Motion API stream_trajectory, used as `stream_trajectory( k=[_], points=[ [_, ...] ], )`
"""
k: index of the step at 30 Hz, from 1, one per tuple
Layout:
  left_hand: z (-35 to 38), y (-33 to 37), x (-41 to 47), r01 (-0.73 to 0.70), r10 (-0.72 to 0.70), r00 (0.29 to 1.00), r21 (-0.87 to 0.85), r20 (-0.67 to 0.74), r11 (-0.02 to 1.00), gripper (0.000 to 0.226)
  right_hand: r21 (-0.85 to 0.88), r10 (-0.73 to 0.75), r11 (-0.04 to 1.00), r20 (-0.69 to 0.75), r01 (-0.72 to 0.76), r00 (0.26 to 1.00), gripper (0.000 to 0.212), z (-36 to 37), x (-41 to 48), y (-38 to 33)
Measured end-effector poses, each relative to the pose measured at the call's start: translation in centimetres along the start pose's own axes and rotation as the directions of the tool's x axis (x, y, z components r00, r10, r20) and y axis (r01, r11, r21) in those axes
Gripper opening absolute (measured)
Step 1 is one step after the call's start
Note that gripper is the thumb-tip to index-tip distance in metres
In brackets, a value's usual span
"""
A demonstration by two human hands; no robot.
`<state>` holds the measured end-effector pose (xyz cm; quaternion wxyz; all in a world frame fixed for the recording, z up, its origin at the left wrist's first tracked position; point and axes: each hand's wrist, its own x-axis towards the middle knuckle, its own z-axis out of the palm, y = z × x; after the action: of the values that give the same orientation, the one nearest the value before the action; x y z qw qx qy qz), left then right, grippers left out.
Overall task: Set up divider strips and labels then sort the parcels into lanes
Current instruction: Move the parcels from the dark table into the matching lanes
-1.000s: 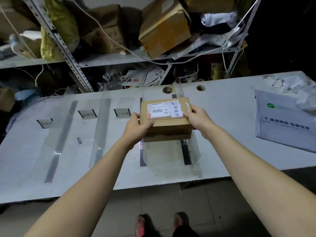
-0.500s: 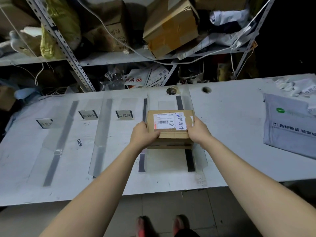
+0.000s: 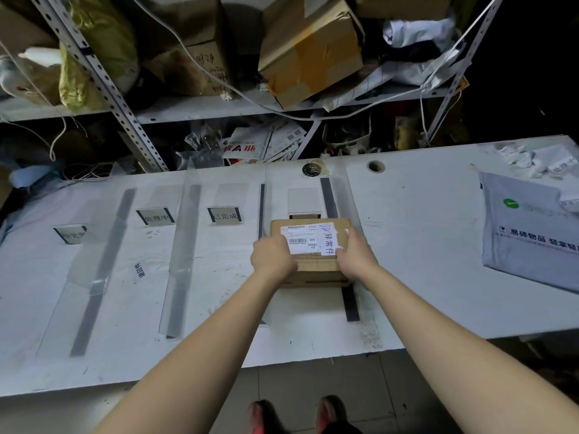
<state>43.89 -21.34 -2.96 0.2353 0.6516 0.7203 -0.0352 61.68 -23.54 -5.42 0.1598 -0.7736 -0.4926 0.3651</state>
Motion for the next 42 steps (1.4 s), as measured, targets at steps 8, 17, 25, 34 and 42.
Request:
stream_trajectory(
  k=[8, 17, 25, 34, 42],
  points=[
    [0.9, 0.3, -0.4, -0.054, 0.054, 0.999, 0.154, 0.002, 0.987, 0.033, -0.062, -0.047, 0.997, -0.054, 0.044, 0.997, 0.055, 0.8, -1.1, -0.9],
    [-5.3, -1.5, -1.8, -0.159, 0.141, 0.966, -0.066, -0.215, 0.985, 0.022, -0.338, -0.289, 0.900, 0.014, 0.276, 0.957, 0.058, -1.0, -2.6, -6.8],
    [-14.8, -13.4, -6.4, 0.036, 0.026, 0.908, 0.140, -0.418, 0.990, 0.044, -0.530, -0.618, 0.575, 0.217, 0.623, 0.755, 0.056, 1.7, -7.0, -19.9],
    [-22.3, -32.1, -15.6, 0.262, -0.145, 0.836, 0.152, -0.529, 0.953, 0.047, -0.554, -0.743, 0.368, 0.307, 0.747, 0.594, 0.055, 12.2, -16.8, -34.5],
    [-26.3, -51.1, -24.4, 0.379, -0.255, 0.794, 0.123, -0.552, 0.917, 0.054, -0.525, -0.789, 0.279, 0.353, 0.804, 0.504, 0.057, 24.5, -27.2, -45.8]
  ],
)
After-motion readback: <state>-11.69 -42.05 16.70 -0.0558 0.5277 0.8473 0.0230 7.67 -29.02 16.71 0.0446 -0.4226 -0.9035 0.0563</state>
